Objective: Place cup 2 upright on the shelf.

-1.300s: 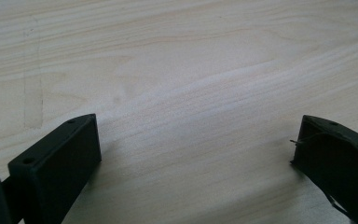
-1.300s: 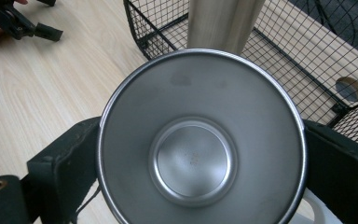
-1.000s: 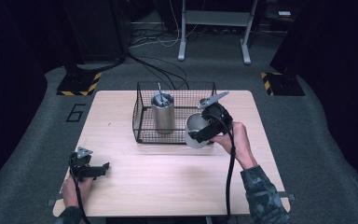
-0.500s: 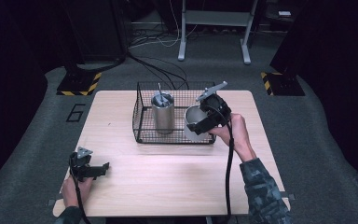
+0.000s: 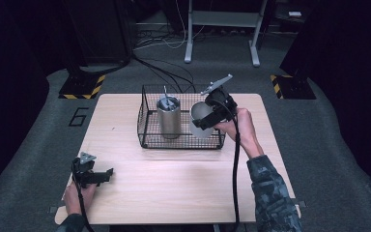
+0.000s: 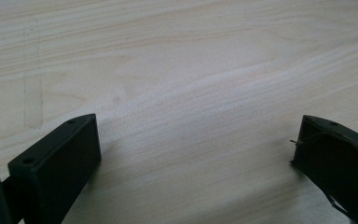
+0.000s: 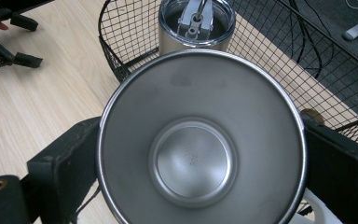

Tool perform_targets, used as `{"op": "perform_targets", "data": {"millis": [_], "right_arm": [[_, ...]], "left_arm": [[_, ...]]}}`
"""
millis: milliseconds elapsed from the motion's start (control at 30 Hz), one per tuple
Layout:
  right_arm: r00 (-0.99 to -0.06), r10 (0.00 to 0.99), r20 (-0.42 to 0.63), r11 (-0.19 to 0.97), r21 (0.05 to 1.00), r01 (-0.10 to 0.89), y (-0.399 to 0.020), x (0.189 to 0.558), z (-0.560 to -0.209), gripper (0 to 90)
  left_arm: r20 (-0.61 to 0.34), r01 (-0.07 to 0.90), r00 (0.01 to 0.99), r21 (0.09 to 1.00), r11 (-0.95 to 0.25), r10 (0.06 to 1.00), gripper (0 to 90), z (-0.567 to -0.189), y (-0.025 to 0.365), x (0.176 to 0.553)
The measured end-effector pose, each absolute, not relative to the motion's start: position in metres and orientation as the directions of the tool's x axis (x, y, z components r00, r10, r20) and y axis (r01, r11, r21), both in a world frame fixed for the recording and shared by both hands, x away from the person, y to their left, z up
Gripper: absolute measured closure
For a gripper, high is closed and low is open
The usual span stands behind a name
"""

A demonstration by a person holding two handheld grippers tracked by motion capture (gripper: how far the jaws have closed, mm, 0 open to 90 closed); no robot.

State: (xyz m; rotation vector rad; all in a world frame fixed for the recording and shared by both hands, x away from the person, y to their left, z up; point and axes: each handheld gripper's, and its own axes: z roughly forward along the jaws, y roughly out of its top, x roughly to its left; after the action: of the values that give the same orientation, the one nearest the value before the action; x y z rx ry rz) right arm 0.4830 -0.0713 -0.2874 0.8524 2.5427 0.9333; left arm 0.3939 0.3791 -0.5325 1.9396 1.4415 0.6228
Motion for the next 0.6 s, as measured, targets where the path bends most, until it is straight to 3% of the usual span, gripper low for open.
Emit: {"op": "perform_targets", "data": {"millis": [600], "right_arm": [[-0.78,0.622,-0.072,0.63,0.638,0.443,-0.061,0.517,-0.298,5.6]], "left_arm": [[0.002,0.658,0.29,0.726,-0.201,0.957,0.3,-0.532,0.379,0.394]]}}
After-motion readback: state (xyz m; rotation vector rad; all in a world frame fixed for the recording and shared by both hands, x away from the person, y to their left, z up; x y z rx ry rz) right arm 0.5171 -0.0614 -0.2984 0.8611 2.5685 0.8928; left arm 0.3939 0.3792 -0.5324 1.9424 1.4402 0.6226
